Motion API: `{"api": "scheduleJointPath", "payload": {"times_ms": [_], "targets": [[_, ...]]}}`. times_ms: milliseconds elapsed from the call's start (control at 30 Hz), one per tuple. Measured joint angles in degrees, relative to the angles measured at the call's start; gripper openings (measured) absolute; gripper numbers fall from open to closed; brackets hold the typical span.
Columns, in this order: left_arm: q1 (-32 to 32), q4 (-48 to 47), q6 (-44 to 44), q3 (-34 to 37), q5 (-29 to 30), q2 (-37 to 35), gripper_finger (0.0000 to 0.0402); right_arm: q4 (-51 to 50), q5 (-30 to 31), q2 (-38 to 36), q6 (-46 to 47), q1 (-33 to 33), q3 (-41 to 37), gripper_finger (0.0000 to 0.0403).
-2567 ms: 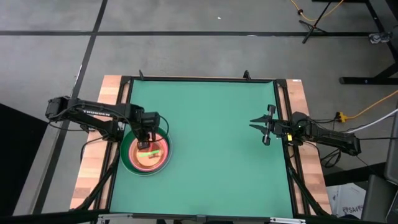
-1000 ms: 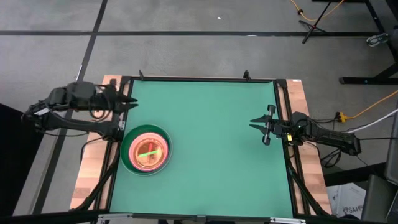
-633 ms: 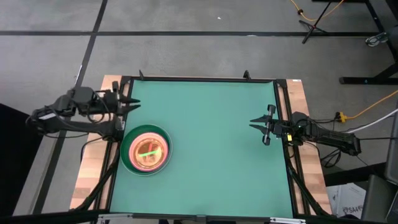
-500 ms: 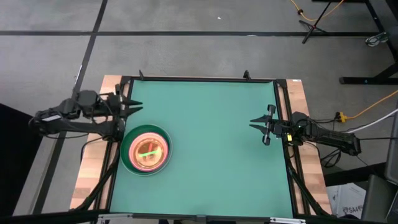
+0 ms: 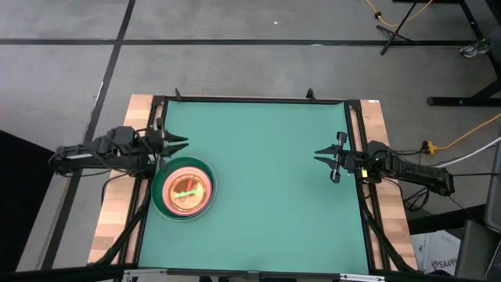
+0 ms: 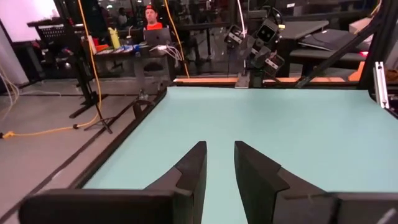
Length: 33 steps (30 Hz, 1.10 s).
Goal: Stack plastic plates
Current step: Return to Home Position
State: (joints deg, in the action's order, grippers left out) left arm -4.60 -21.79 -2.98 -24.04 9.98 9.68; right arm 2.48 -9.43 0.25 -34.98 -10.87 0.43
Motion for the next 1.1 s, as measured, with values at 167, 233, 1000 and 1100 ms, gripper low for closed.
{"api": "scheduleJointPath", "payload": {"times_ms": [167, 233, 1000, 1100], "targets": [[0.00, 3.71, 1.40, 5.38, -0.13, -2.67, 0.0076, 0.00, 0.00, -0.01, -0.02, 0.00, 0.00, 0.0076], [0.00, 6.40, 1.38, 7.66, -0.48, -3.47, 0.0076, -0.01, 0.00, 0.00, -0.02, -0.01, 0.00, 0.0076], [-1.27, 26.65, 1.29, 23.64, -3.01, -5.72, 0.0073, -0.02, 0.00, 0.00, -0.02, -0.02, 0.00, 0.0076], [-2.19, 26.33, 1.32, 23.64, -6.29, -5.72, 0.0059, -0.01, 0.00, 0.00, -0.02, -0.02, 0.00, 0.0076]]}}
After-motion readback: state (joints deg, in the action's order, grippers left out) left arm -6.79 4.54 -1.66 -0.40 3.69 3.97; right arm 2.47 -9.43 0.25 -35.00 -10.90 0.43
